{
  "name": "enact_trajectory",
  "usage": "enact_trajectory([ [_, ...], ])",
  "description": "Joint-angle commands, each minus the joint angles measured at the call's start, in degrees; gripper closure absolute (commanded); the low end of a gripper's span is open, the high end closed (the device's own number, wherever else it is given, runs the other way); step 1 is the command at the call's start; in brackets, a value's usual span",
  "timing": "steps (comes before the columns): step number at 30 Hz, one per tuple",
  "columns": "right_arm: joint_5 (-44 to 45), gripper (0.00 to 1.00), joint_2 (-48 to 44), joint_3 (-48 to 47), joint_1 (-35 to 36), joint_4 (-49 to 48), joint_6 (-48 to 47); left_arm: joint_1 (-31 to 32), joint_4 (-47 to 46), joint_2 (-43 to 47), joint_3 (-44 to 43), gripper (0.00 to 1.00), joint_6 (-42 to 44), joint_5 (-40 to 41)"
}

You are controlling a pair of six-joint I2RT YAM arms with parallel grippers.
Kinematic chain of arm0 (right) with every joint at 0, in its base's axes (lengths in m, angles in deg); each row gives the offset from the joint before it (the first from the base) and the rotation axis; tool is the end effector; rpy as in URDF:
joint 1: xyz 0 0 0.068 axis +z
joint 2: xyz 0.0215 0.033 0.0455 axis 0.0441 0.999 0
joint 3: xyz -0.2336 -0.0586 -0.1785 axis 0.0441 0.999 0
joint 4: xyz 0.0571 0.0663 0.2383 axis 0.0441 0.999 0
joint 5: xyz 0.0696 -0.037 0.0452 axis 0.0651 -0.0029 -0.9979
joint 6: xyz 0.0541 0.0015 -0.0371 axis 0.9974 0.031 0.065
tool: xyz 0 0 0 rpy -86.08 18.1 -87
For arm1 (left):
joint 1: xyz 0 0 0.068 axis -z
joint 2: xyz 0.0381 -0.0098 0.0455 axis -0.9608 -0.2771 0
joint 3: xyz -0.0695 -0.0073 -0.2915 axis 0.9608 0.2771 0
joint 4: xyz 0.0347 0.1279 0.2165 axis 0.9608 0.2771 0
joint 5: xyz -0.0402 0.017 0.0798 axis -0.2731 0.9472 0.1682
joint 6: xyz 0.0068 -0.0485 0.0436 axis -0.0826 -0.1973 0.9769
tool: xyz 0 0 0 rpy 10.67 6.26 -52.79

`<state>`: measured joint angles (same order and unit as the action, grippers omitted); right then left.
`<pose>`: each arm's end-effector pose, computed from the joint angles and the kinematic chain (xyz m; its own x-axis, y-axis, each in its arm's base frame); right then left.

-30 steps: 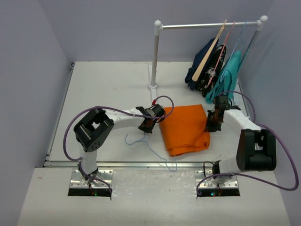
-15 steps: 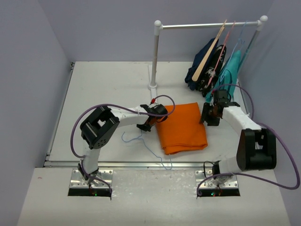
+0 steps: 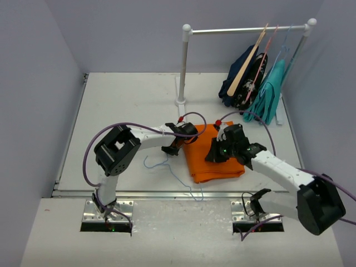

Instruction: Place the trousers on the hanger

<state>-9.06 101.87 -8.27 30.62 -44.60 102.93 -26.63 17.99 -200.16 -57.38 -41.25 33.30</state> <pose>0.1837 0.1115 0.2188 -0.8482 0.1211 -0.5157 -0.1878 0.8416 0.5064 0.2695 -0.2590 0.1601 -0.8390 0.4527 -0.3019 0.3473 0.8727 0.3433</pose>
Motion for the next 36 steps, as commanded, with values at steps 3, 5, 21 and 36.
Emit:
enact_trajectory([
  [3, -23.3, 1.00, 10.3, 10.6, 0.7, -25.0, 8.3, 0.2, -2.5, 1.4, -0.4, 1.00, -0.1, -3.9],
  [5, -20.7, 1.00, 13.6, 11.4, 0.7, -23.0, 8.5, 0.1, -2.6, 1.5, -0.2, 1.00, -0.2, -4.0],
  [21, -17.7, 1.00, 2.1, 6.6, 1.6, -14.3, 4.2, 0.2, -4.0, 4.6, 2.6, 1.00, 0.6, -2.3],
  [36, -32.7, 1.00, 15.9, 16.8, 4.8, -39.5, 14.1, 0.2, -6.2, 4.1, 3.2, 1.00, 0.1, -3.3],
])
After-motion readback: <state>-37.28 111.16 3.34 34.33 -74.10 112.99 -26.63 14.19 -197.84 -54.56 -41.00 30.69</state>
